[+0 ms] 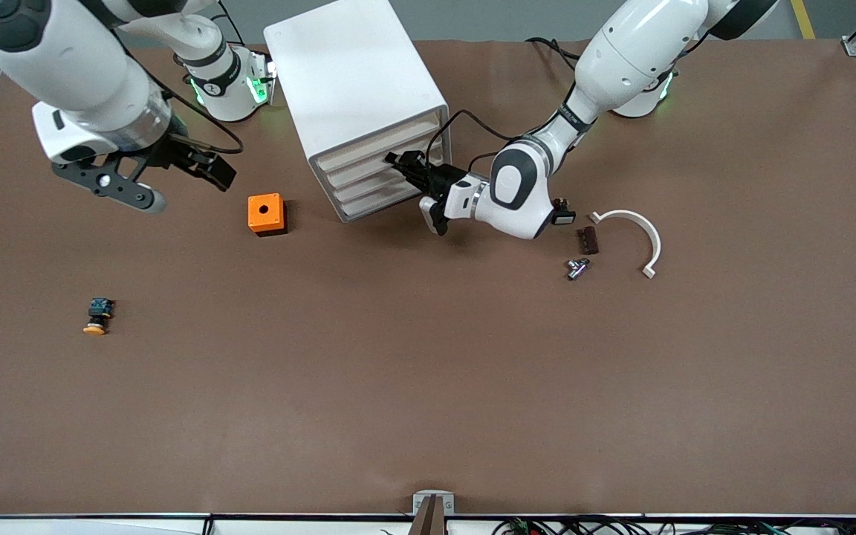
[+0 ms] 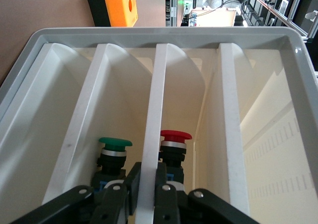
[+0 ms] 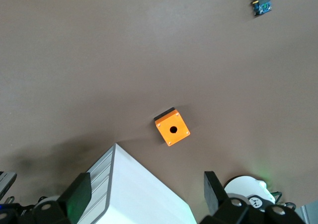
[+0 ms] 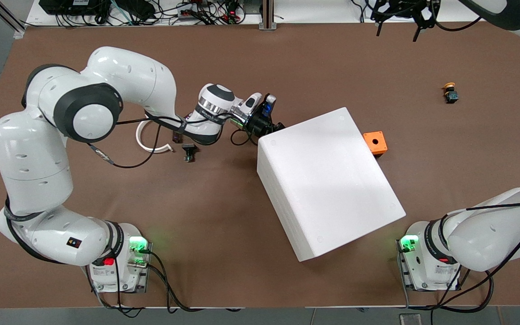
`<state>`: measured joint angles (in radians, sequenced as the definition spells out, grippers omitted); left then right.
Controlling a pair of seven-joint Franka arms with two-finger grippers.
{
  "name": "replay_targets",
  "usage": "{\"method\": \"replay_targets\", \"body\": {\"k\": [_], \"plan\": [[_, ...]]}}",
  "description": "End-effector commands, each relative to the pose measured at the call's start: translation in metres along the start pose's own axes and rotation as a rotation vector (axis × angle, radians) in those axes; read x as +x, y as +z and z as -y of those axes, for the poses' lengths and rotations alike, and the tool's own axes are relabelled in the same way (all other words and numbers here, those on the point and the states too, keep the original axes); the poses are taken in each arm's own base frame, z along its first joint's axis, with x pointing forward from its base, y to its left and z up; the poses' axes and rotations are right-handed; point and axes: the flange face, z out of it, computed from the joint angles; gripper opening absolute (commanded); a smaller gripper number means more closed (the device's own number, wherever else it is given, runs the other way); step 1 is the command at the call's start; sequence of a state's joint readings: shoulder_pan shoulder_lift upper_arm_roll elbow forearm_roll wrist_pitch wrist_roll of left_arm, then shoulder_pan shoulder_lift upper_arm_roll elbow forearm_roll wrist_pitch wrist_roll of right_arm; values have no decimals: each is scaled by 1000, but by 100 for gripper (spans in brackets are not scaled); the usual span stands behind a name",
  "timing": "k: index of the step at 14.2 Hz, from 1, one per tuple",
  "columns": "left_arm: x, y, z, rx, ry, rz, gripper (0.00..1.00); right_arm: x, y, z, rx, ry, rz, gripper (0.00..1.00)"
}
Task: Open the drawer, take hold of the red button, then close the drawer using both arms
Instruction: 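Pull the drawer out with the left gripper while the right gripper approaches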
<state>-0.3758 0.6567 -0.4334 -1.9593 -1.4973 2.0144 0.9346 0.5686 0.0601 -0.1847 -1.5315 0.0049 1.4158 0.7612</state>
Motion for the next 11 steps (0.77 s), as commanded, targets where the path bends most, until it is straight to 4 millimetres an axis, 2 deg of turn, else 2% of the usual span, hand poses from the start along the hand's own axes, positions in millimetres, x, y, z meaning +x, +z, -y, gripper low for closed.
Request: {"method": "replay_targets", "body": {"k": [1,7,9,11], "plan": [[8,-16,-10,-28,0,-38,0,-4,1,6,17,14,13,100],[36,-60,-5,-27,13,-116,0,-16,-2,20,57,52,35,100],[50,-90,3,19,36,-137,0,-25,-1,28,55,57,33,100],[57,-116,2,21,35,-155,0,-31,-2,37,63,99,22,100]]}}
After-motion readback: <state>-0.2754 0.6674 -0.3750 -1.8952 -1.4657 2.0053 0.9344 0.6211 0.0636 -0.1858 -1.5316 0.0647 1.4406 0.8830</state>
